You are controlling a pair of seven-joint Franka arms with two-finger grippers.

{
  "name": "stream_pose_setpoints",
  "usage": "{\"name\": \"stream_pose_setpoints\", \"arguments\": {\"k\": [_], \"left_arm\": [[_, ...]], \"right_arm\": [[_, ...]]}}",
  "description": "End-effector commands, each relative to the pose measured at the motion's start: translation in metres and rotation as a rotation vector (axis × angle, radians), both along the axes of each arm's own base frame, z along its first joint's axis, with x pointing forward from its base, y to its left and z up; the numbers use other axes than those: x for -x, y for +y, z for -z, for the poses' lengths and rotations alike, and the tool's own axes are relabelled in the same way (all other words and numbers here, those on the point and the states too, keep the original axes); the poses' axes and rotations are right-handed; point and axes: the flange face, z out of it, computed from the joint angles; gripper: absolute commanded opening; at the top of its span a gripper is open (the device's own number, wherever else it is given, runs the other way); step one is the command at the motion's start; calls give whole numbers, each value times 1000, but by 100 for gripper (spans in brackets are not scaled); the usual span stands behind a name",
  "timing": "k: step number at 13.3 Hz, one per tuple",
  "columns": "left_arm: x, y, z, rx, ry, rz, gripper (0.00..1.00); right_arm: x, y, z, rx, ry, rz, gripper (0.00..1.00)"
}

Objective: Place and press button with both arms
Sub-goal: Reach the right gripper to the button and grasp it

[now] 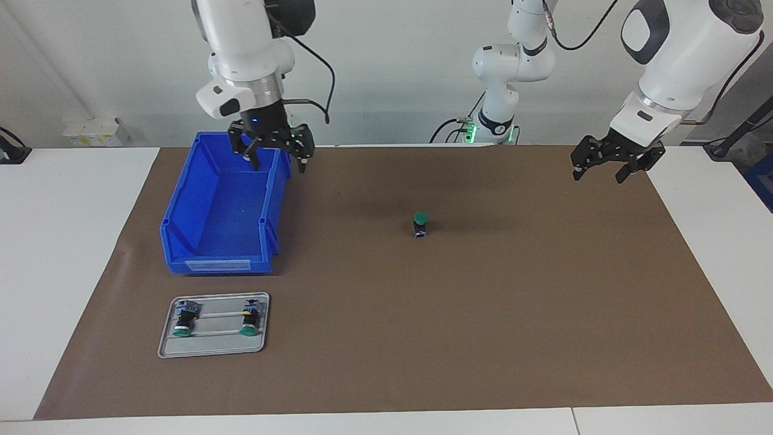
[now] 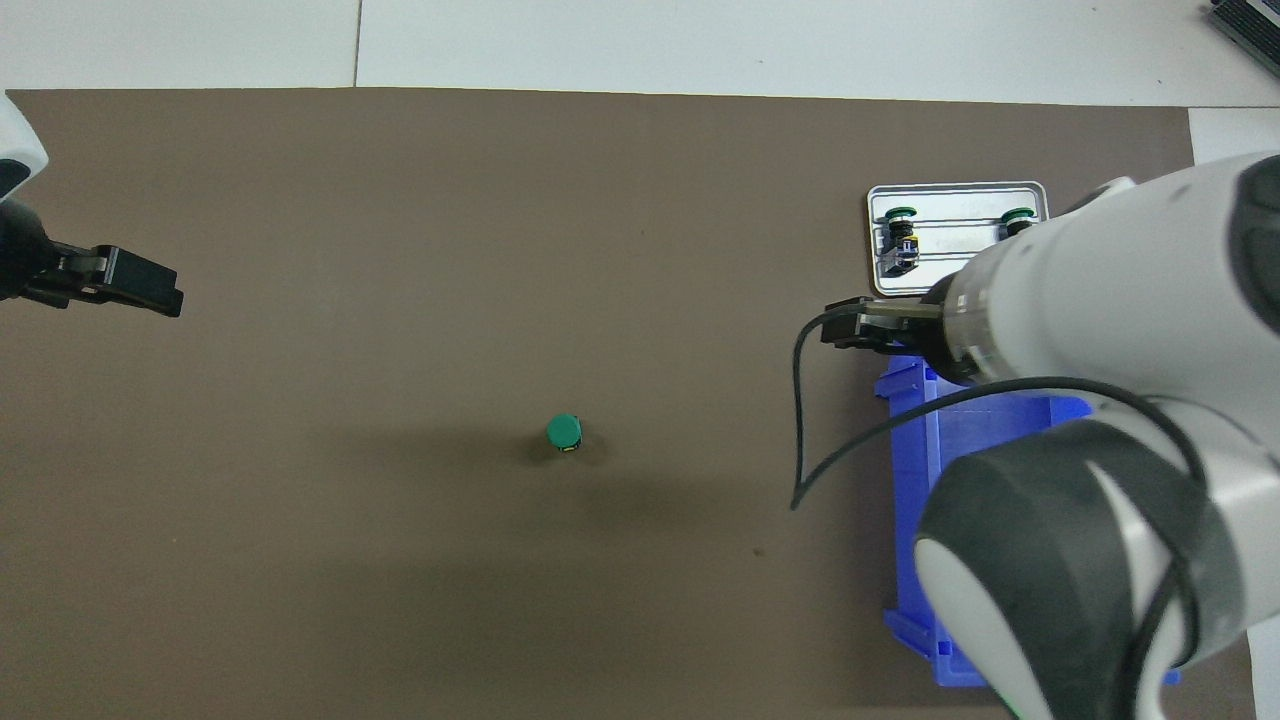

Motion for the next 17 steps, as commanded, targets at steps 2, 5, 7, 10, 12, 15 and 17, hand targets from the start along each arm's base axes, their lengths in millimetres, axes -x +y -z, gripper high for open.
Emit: {"name": "stream_pose_setpoints", "arguments": {"k": [2, 5, 7, 10, 12, 15, 17], "left_arm": [[-1, 4, -7, -95, -35, 27, 100], [-5, -1, -11, -97, -80, 21, 100], [-6, 2, -11, -74, -93, 0, 100], [-7, -1, -11, -4, -91, -20, 100], [-5, -1, -12, -2, -88, -34, 100], [-1, 2, -14, -4, -79, -29, 100], [2, 23, -16, -7, -76, -55, 100]], "right_arm": [[-1, 105, 66, -51, -13, 112, 100], [14, 175, 114, -80, -26, 150, 100], [28, 215, 151, -78, -29, 115, 100], [32, 228, 178, -70, -33, 95, 100], [50, 256, 226, -14, -18, 51, 100], [44, 258, 248, 0, -46, 50, 100], [46, 259, 249, 0, -46, 47, 100]]}}
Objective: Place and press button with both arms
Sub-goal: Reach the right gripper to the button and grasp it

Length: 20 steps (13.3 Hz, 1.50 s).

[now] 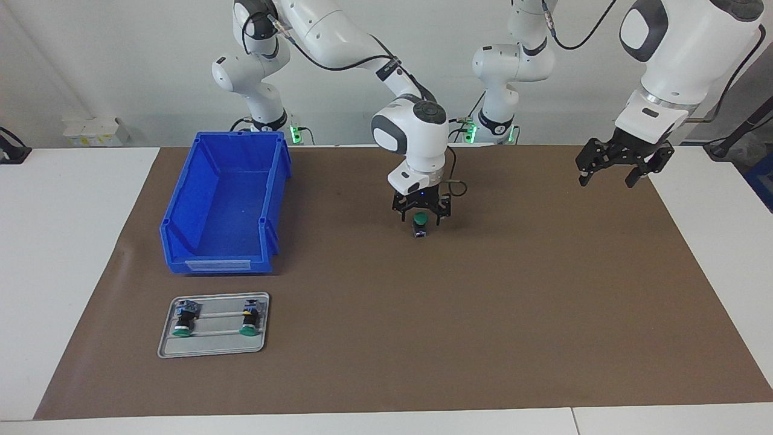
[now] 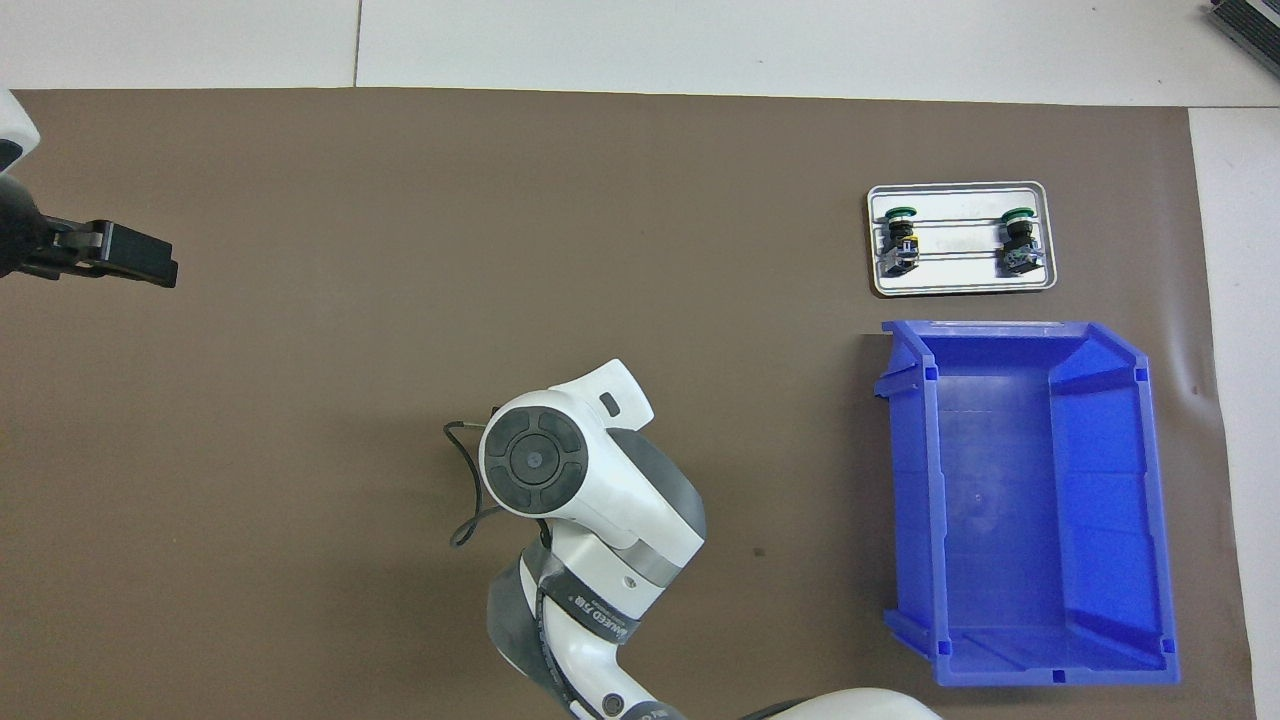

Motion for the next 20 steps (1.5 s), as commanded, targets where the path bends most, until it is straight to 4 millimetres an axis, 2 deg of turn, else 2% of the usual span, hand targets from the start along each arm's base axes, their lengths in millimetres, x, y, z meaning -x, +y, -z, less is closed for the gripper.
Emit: {"name": "stream_pose_setpoints", "arguments": {"k": [1, 2, 3, 5, 6, 7, 9, 12, 15, 18, 20], "left_arm": [[11, 25, -9, 10, -1, -18, 100], [12, 40, -10, 7, 2, -19, 100], [13, 51, -11, 6, 2, -21, 100], [15, 68, -13, 4, -2, -15, 100], [15, 67, -14, 4, -6, -15, 100], [14, 60, -14, 5, -12, -12, 100], [13, 52, -13, 7, -14, -22, 100], [14, 37, -8, 9, -10, -23, 100], [16, 33, -6, 7, -6, -9, 100], [19, 34, -4, 7, 5, -3, 100], [21, 34, -3, 7, 8, -4, 100]], "right_arm": [[-2, -2, -5, -1, -18, 9, 99], [-1, -3, -1, 4, -14, 9, 90], [0, -2, -1, 4, -14, 6, 72], [-1, -2, -2, 4, -16, 3, 16], [-1, -3, -2, 5, -16, 6, 0], [-1, -3, -4, 8, -14, 7, 0], [-19, -16, -22, 1, -29, 28, 0], [-48, -80, -95, 19, -25, 6, 0], [-77, -168, -156, 37, -32, -8, 0], [-102, -293, -202, 34, -21, -32, 0], [-107, -373, -212, 10, 24, -65, 0]]}}
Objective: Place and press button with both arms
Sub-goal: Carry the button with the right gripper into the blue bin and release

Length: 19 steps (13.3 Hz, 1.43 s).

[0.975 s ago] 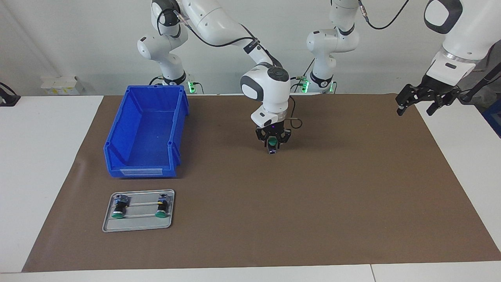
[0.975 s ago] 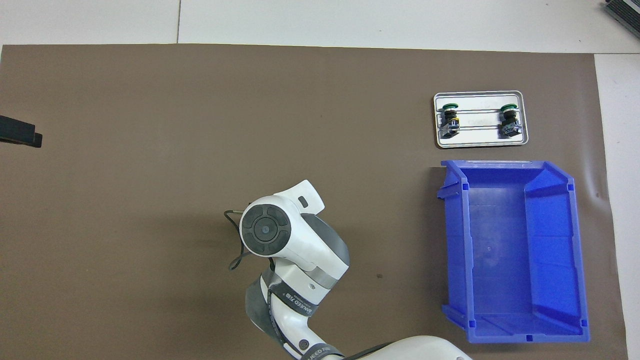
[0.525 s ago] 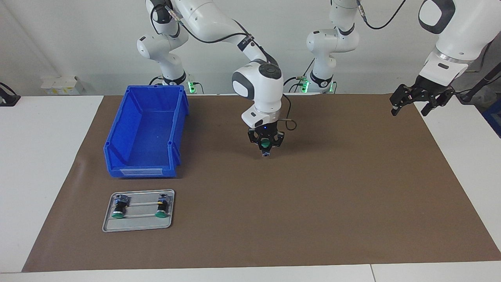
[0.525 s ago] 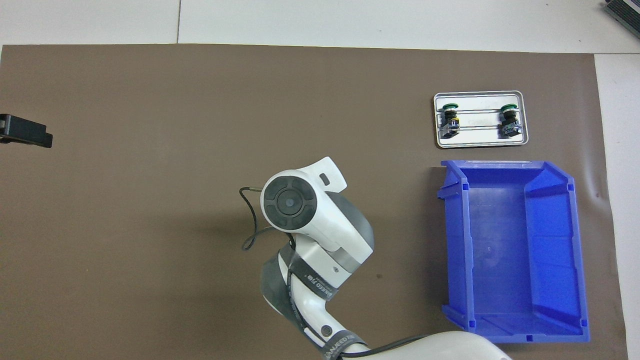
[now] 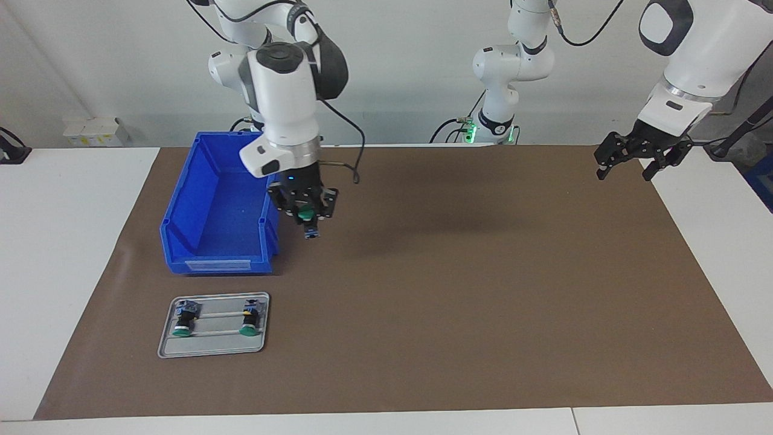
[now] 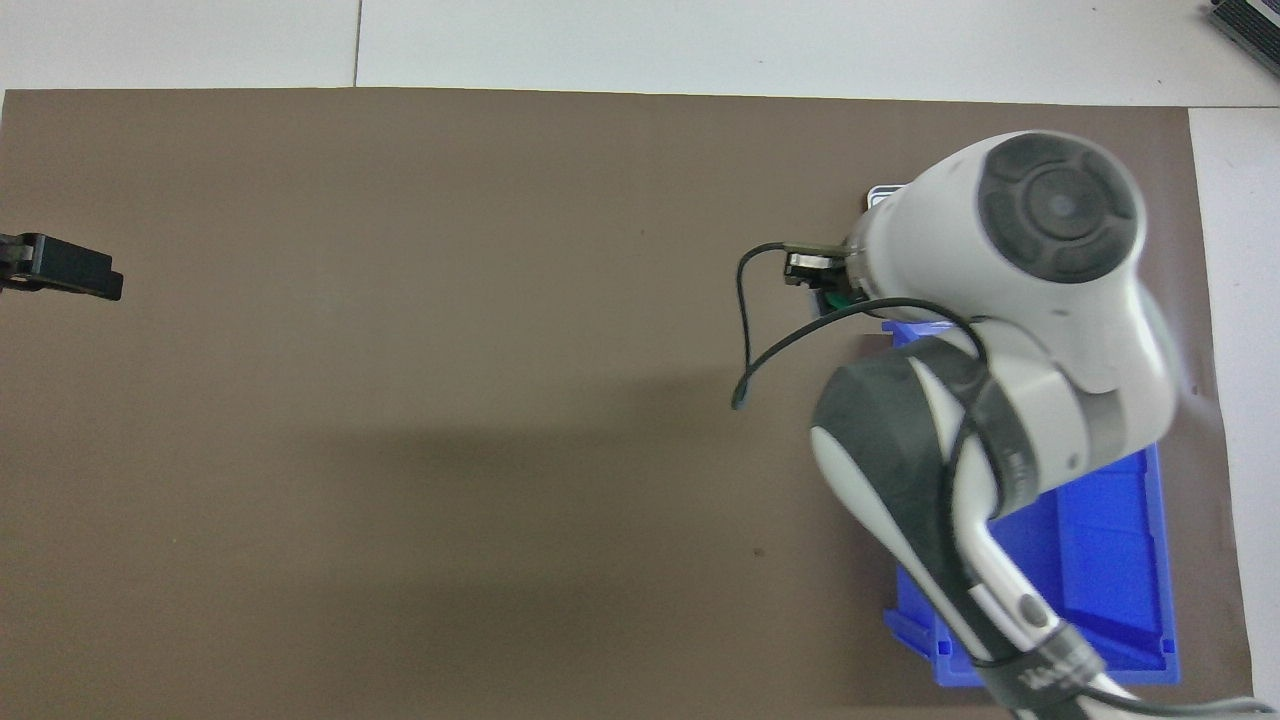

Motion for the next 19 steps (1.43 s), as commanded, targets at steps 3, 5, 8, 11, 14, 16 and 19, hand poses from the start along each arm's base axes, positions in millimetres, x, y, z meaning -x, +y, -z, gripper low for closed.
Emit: {"name": "stream_pose_setpoints", "arguments": {"k": [3, 5, 8, 11, 14, 16, 19], "left_arm": [[18, 0, 1, 7, 17, 5, 100], [30, 0, 5, 9, 32, 6, 100], [41, 1, 2, 10, 31, 8, 100], [47, 2, -3, 11, 34, 7, 100], [45, 3, -4, 9, 19, 2, 100], [44, 5, -5, 9, 17, -3, 100], [42, 2, -5, 8, 5, 3, 100]], "right_arm": [[25, -127, 31, -42, 54, -86, 0], [51, -149, 66, -39, 43, -86, 0], [74, -180, 119, -33, 41, -76, 0], [84, -181, 153, -39, 38, -61, 0], [87, -182, 173, -43, 33, -43, 0], [86, -182, 183, -49, 43, -35, 1], [86, -181, 183, -55, 54, 8, 96]]}}
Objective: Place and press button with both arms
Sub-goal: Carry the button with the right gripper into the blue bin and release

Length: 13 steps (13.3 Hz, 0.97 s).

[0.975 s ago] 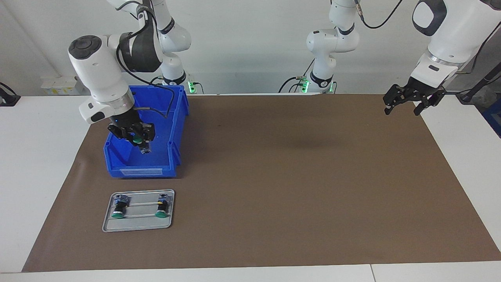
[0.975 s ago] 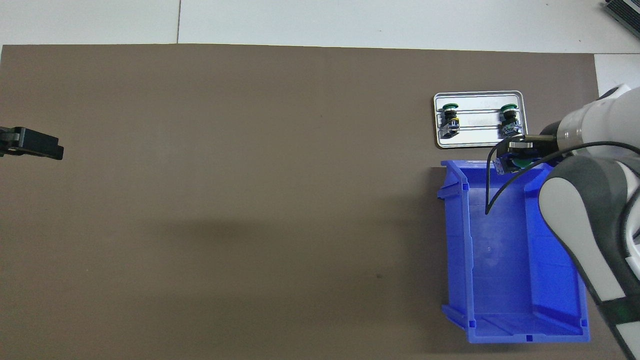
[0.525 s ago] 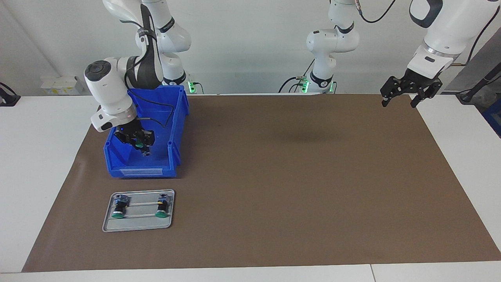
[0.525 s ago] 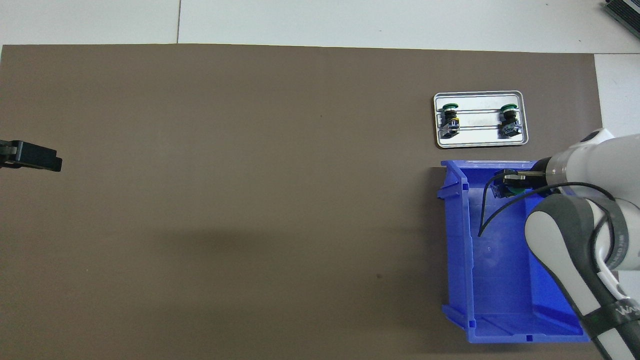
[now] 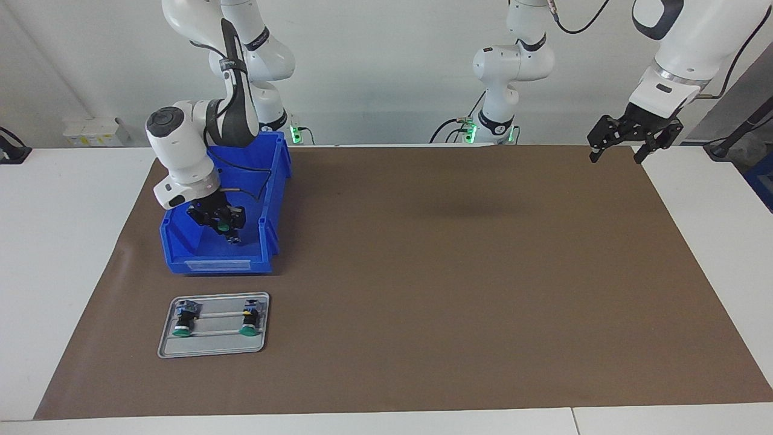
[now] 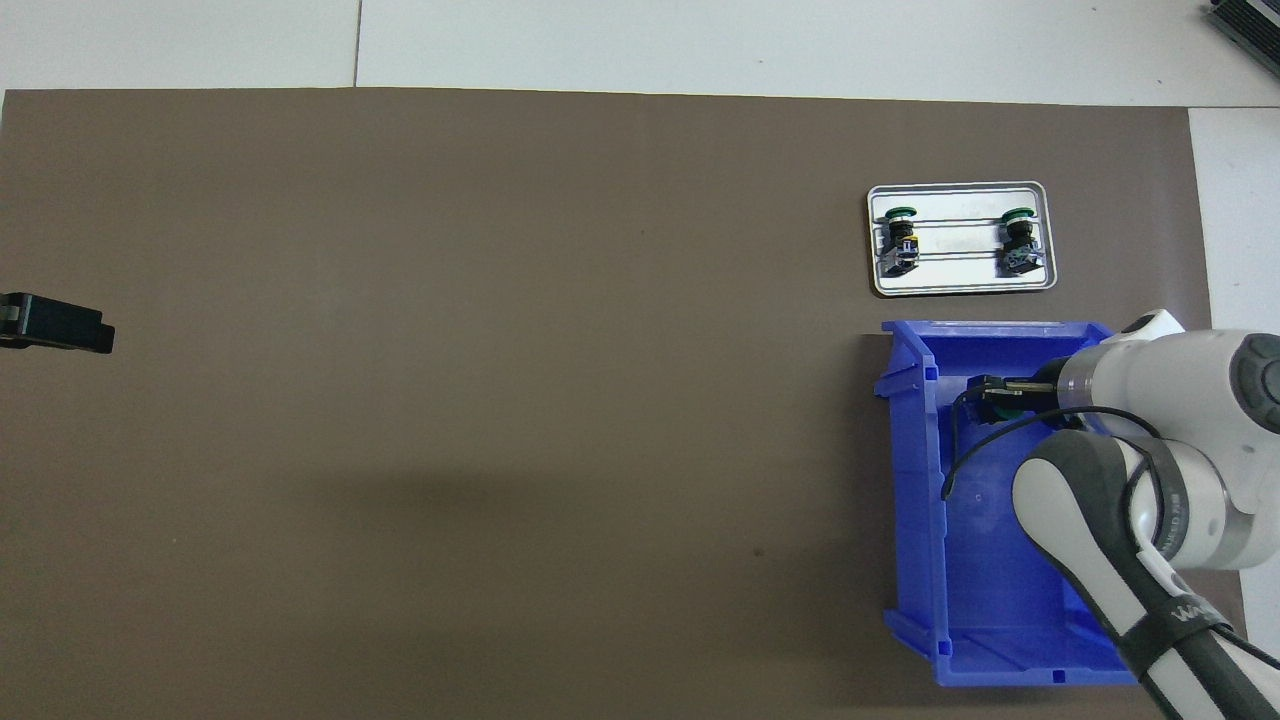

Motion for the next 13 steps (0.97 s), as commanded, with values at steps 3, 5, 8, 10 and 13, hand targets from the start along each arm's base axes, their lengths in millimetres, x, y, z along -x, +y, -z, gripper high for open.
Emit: {"name": "stream_pose_setpoints", "arguments": {"k": [3, 5, 8, 10, 13], "left_arm": [[5, -2, 0, 4, -13, 4, 100], [2, -9, -1, 2, -39, 17, 100], [-1, -9, -1, 0, -58, 19, 100], [-1, -9, -2, -3, -59, 20, 100], [-5, -5, -8, -12, -64, 11, 100]], "right_arm": [[-13, 0, -34, -23, -22, 39, 99], [-28, 1, -84, -30, 7, 32, 99], [-40, -4, -155, -17, 29, 23, 99], [-36, -11, -199, -20, 48, 30, 99], [-27, -27, -266, -21, 57, 43, 99]]}}
